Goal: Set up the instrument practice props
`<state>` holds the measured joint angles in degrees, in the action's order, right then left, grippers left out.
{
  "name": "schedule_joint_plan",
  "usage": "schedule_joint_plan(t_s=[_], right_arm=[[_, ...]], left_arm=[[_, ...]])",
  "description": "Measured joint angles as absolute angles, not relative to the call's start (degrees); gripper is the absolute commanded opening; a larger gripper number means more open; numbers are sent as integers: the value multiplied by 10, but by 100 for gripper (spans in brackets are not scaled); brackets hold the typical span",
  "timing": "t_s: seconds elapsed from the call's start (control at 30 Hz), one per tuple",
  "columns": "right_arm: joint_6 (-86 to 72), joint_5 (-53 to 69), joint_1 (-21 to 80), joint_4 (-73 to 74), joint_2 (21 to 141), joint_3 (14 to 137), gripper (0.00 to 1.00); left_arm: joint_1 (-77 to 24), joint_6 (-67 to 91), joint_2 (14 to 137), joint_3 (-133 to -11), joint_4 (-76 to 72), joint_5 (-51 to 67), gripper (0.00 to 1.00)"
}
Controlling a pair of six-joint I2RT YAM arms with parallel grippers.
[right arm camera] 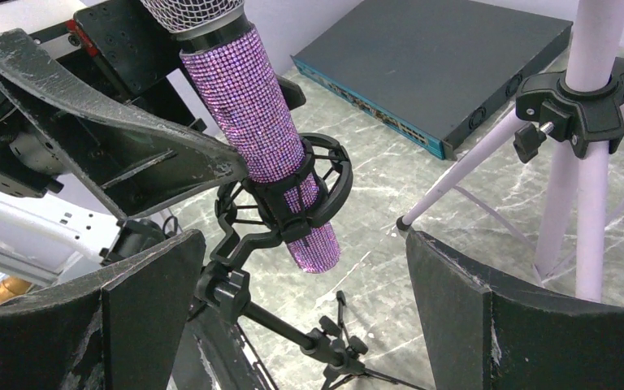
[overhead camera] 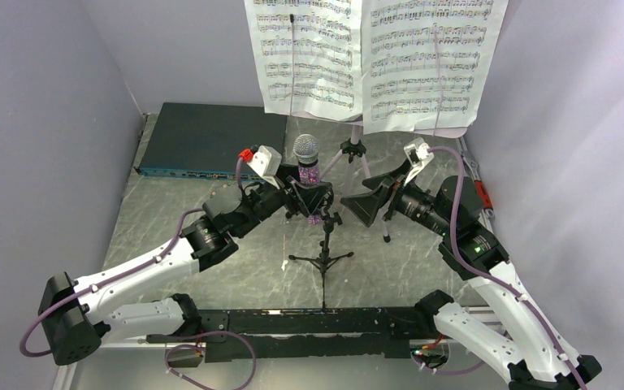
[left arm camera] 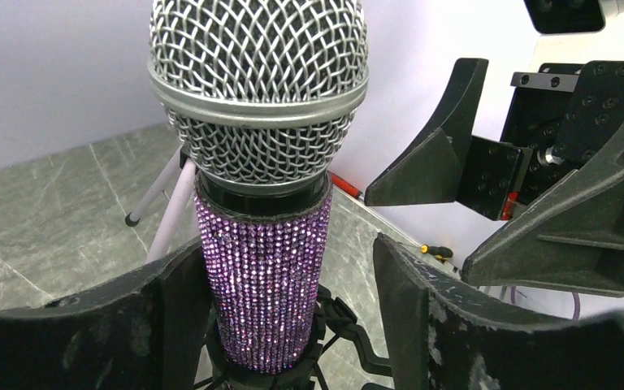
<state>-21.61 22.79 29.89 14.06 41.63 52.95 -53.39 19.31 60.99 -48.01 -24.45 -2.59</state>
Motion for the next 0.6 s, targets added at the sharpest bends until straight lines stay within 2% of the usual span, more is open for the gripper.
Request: schedule_joint_plan(t_s=[0.07, 0.17, 0.6], right_arm=[[-216, 228, 299, 141, 416, 529, 100], [-216, 228, 299, 141, 416, 529, 100], [-214, 215, 299, 140, 416, 512, 100]], left_arm=[[-535, 194, 609, -480, -244, -25, 85], [-535, 196, 607, -480, -243, -24, 93], [-535, 181, 555, -475, -232, -44, 93]])
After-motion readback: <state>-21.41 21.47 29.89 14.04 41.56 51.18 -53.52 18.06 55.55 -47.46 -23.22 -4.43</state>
